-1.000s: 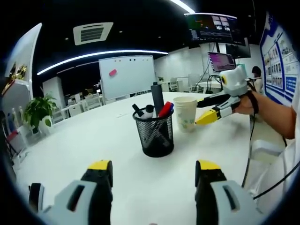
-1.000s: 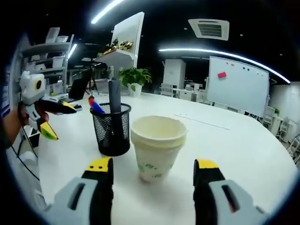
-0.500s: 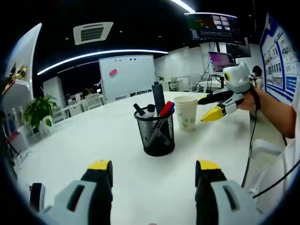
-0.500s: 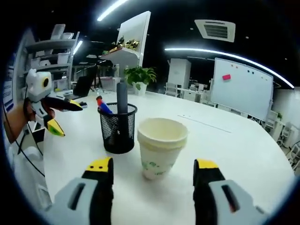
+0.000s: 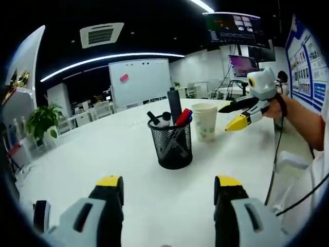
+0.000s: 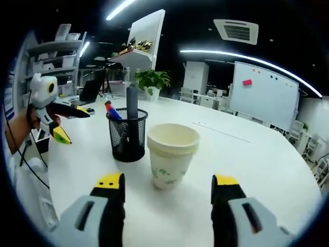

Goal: Place the scattered laser pointers and whiteboard markers into the pen holder and stack the scattered paper cups together

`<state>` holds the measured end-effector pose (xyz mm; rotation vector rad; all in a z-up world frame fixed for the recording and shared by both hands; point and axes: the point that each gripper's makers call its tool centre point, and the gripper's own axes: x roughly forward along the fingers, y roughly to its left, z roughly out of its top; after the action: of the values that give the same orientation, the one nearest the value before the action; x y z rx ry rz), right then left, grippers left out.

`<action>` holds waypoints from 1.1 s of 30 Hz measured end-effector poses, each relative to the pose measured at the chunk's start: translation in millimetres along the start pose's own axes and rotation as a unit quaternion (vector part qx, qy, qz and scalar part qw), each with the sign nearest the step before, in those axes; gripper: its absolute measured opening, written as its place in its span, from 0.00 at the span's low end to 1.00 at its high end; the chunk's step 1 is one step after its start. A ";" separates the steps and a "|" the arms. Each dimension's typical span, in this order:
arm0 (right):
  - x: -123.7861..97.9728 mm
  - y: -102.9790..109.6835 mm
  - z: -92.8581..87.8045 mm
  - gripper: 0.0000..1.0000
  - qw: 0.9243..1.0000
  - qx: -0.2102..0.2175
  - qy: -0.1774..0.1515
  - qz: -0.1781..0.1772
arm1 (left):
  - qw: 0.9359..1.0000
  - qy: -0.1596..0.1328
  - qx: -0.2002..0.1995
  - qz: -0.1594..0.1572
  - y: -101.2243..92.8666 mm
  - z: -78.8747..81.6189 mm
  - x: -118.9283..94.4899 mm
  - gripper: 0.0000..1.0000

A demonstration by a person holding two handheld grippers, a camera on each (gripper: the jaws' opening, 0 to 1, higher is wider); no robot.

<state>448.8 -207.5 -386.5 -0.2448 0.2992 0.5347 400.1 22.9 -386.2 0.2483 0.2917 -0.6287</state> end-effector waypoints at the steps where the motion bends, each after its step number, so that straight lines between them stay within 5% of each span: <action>1: -1.1 0.0 -0.6 0.68 1.000 0.001 0.002 0.001 | 1.000 0.001 0.000 -0.001 -0.2 -0.2 0.0 0.73; 33: -8.6 9.6 -21.7 0.70 0.999 0.010 0.032 0.033 | 0.999 0.039 0.006 -0.010 -5.0 -14.4 -1.1 0.73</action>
<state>432.0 -210.1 -405.1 -0.2344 0.3762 0.5906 393.4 24.1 -399.9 0.2829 0.3667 -0.6422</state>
